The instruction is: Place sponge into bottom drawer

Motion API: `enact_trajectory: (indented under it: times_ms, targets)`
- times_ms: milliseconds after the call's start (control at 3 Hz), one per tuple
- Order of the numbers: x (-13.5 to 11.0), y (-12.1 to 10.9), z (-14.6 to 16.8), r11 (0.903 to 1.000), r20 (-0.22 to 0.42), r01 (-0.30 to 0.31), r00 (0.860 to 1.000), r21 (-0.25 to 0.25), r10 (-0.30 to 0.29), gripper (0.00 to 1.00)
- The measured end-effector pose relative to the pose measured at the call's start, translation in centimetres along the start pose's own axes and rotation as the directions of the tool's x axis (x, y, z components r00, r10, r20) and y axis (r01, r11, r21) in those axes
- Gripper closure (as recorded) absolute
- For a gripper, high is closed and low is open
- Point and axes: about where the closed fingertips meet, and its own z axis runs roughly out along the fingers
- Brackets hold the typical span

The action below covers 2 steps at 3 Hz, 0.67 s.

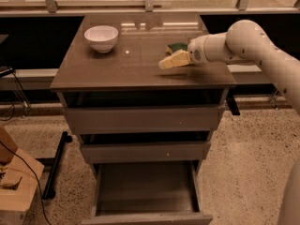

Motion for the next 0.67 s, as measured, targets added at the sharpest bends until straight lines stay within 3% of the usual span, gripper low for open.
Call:
enact_trajectory:
  times_ms: [333, 667]
  targets:
    - [0.63, -1.94, -0.19, 0.9995, -0.007, -0.019, 1.000, 0.027, 0.019, 0.00]
    - [1.60, -2.78, 0.32, 0.9987, -0.024, -0.045, 0.999, 0.024, 0.046, 0.19]
